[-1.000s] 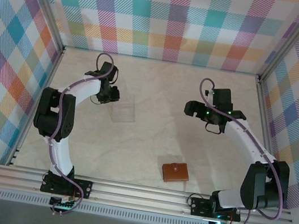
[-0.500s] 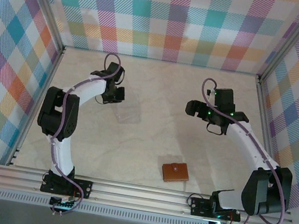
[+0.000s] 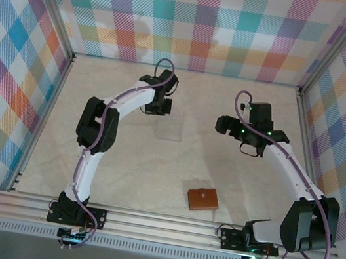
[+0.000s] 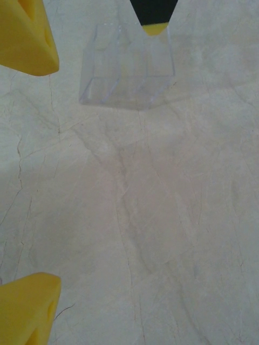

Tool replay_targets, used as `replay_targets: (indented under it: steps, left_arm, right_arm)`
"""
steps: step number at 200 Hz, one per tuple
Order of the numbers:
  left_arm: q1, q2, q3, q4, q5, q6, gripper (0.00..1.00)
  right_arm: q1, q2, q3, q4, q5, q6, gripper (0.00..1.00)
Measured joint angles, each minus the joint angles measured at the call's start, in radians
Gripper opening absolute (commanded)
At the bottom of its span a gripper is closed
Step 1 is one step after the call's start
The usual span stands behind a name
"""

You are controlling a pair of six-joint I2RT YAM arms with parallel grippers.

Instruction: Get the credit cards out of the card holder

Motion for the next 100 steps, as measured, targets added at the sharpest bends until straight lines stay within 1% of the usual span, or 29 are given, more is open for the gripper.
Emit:
replay_targets:
  steps: [59, 100]
  left_arm:
    - [-0.040, 0.092, 0.157, -0.080, -0.017, -0.037, 0.06]
    - [-0.050, 0.102, 0.175, -0.098, -0.016, -0.056, 0.16]
  right_arm:
    - [0.000, 0.000, -0.024, -0.005, -0.001, 0.014, 0.94]
    - [0.000, 0.000, -0.024, -0.012, -0.010, 0.015, 0.93]
